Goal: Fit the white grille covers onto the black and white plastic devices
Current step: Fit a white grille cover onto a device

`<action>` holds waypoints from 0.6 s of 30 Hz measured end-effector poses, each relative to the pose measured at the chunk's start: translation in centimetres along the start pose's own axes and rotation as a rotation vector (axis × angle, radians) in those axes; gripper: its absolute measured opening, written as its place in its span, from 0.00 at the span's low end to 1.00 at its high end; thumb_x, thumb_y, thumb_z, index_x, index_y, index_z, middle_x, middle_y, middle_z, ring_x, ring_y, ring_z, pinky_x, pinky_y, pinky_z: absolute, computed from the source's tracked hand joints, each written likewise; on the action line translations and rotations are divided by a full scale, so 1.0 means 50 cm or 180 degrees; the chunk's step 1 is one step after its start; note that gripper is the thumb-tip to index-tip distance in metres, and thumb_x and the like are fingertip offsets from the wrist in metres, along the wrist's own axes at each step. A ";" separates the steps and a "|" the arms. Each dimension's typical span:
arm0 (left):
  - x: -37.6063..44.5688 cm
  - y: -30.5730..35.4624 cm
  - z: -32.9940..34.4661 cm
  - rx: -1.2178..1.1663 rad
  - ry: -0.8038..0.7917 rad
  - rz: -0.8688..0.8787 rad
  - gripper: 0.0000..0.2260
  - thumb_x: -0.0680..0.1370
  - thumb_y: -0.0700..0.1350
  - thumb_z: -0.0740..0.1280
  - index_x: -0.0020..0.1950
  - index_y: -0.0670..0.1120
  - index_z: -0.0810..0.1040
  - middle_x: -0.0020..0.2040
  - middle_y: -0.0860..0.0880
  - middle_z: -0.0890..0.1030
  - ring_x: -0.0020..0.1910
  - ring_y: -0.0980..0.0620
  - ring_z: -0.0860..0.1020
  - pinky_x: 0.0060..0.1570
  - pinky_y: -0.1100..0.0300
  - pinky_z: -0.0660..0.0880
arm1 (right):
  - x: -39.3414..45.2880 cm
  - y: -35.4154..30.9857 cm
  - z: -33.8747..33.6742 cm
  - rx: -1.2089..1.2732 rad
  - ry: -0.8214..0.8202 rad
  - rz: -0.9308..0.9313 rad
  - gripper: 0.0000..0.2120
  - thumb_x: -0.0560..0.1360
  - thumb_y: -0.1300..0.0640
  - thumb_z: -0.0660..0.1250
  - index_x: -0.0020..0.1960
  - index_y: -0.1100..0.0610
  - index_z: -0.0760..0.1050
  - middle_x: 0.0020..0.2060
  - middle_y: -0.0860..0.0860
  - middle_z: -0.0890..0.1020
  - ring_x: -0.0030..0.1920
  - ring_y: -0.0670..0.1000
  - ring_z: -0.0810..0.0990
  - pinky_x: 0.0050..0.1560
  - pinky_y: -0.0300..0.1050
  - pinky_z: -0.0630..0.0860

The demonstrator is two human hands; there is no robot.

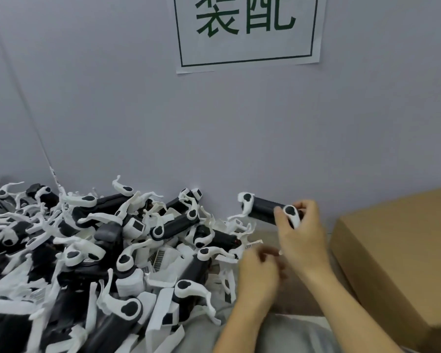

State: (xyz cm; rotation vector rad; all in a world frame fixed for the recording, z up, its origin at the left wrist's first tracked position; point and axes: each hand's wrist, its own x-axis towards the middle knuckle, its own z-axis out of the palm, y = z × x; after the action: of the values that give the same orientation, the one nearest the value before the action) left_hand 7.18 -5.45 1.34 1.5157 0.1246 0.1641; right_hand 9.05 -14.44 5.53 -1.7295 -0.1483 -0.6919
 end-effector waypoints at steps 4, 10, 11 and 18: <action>-0.022 0.037 -0.004 -0.1230 0.0118 -0.0133 0.15 0.82 0.49 0.61 0.50 0.41 0.83 0.41 0.43 0.85 0.34 0.51 0.82 0.35 0.59 0.78 | -0.031 0.031 -0.007 0.0060 -0.0348 -0.0150 0.14 0.74 0.56 0.73 0.50 0.50 0.67 0.46 0.51 0.75 0.45 0.51 0.76 0.43 0.38 0.71; -0.020 0.068 -0.035 -0.1489 0.0879 0.0070 0.12 0.82 0.47 0.65 0.55 0.41 0.82 0.52 0.38 0.84 0.53 0.40 0.83 0.58 0.44 0.79 | -0.084 0.005 0.027 -0.0197 -0.1221 -0.1054 0.19 0.71 0.50 0.70 0.56 0.41 0.64 0.54 0.39 0.70 0.55 0.40 0.73 0.51 0.29 0.71; -0.024 0.069 -0.036 -0.1333 0.0949 0.0165 0.10 0.82 0.46 0.65 0.54 0.42 0.83 0.50 0.39 0.85 0.51 0.41 0.84 0.56 0.45 0.80 | -0.083 0.003 0.028 -0.0123 -0.1315 -0.0940 0.23 0.72 0.50 0.70 0.60 0.39 0.63 0.56 0.37 0.71 0.57 0.38 0.74 0.53 0.29 0.71; -0.033 0.057 -0.032 0.0069 0.0809 0.0988 0.06 0.80 0.39 0.67 0.55 0.47 0.80 0.45 0.47 0.86 0.47 0.48 0.85 0.52 0.49 0.80 | -0.049 0.028 -0.003 0.1341 -0.1921 0.0543 0.37 0.73 0.52 0.72 0.77 0.50 0.59 0.70 0.43 0.73 0.70 0.43 0.72 0.69 0.45 0.72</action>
State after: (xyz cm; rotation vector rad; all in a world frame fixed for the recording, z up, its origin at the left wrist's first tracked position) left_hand 5.16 -4.05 4.05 1.5244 0.0931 0.6060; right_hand 7.62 -14.36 3.07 -1.4694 -0.5181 0.0114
